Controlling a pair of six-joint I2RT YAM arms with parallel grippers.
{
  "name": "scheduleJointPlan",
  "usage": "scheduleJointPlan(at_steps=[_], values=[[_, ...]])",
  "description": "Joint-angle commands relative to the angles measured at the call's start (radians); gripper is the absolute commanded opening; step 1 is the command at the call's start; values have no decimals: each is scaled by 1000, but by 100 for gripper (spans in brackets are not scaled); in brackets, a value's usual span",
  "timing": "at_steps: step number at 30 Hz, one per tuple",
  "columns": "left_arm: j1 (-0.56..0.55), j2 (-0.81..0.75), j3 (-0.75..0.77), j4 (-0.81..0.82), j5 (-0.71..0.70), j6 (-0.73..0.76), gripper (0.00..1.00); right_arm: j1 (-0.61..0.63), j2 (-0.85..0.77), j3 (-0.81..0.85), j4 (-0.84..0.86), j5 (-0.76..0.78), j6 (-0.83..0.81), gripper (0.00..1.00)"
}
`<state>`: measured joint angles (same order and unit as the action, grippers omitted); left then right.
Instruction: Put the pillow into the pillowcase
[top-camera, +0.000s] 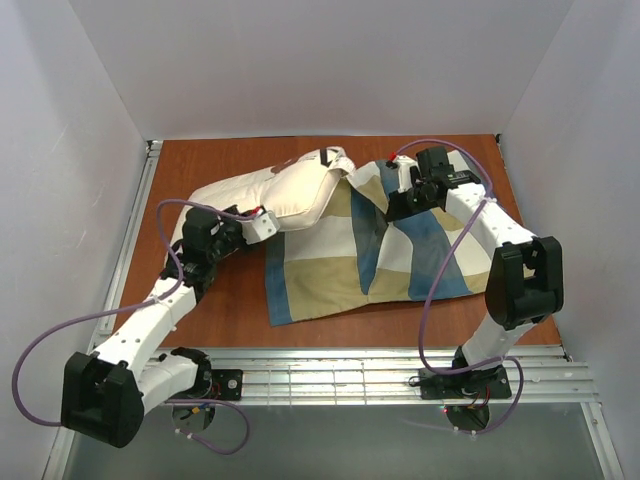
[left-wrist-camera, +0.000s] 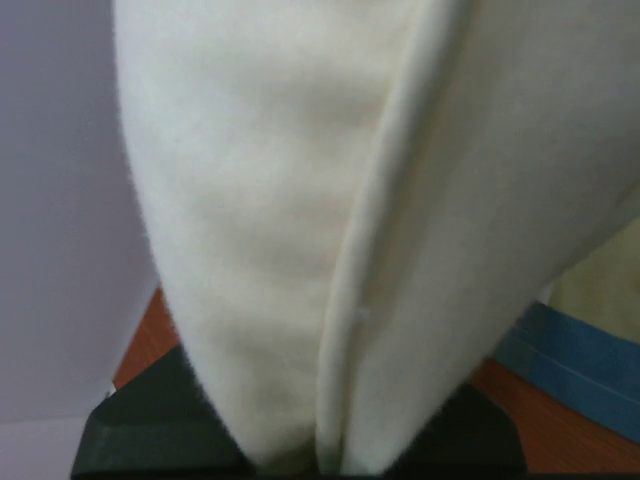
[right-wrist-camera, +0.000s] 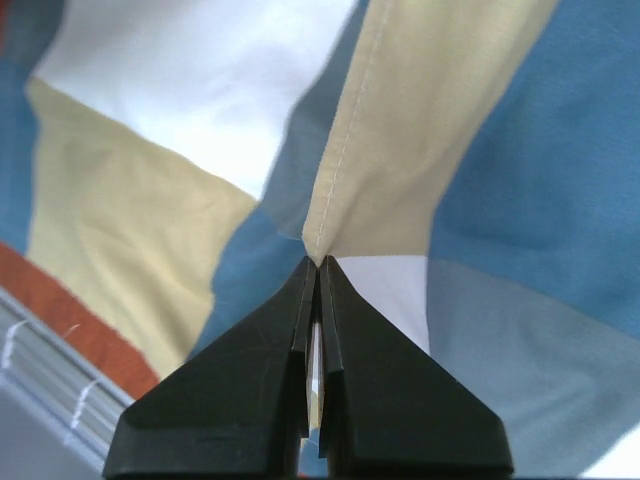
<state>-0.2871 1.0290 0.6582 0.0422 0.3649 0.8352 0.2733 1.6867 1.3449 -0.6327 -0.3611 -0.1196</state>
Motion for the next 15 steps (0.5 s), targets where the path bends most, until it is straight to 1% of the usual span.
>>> scheduleJointPlan(at_steps=[1, 2, 6, 7, 9, 10, 12, 15], values=[[-127, -4, 64, 249, -27, 119, 0, -3, -13, -10, -9, -139, 20, 1], [-157, 0, 60, 251, -32, 183, 0, -8, -13, -15, -10, -162, 32, 1], [-279, 43, -9, 275, -57, 249, 0, -51, -12, -32, -7, -243, 63, 1], [-311, 43, -69, 303, -41, 258, 0, -69, -12, -35, -7, -252, 70, 1], [-333, 33, -145, 343, -17, 313, 0, -86, -12, -32, -7, -277, 80, 1], [-342, 28, -223, 370, -1, 326, 0, -100, -15, -32, -5, -279, 81, 1], [-343, 28, -271, 345, 3, 369, 0, -114, -21, -32, -9, -277, 80, 1], [-342, 32, -345, 338, -32, 398, 0, -121, -36, -46, -7, -266, 71, 1]])
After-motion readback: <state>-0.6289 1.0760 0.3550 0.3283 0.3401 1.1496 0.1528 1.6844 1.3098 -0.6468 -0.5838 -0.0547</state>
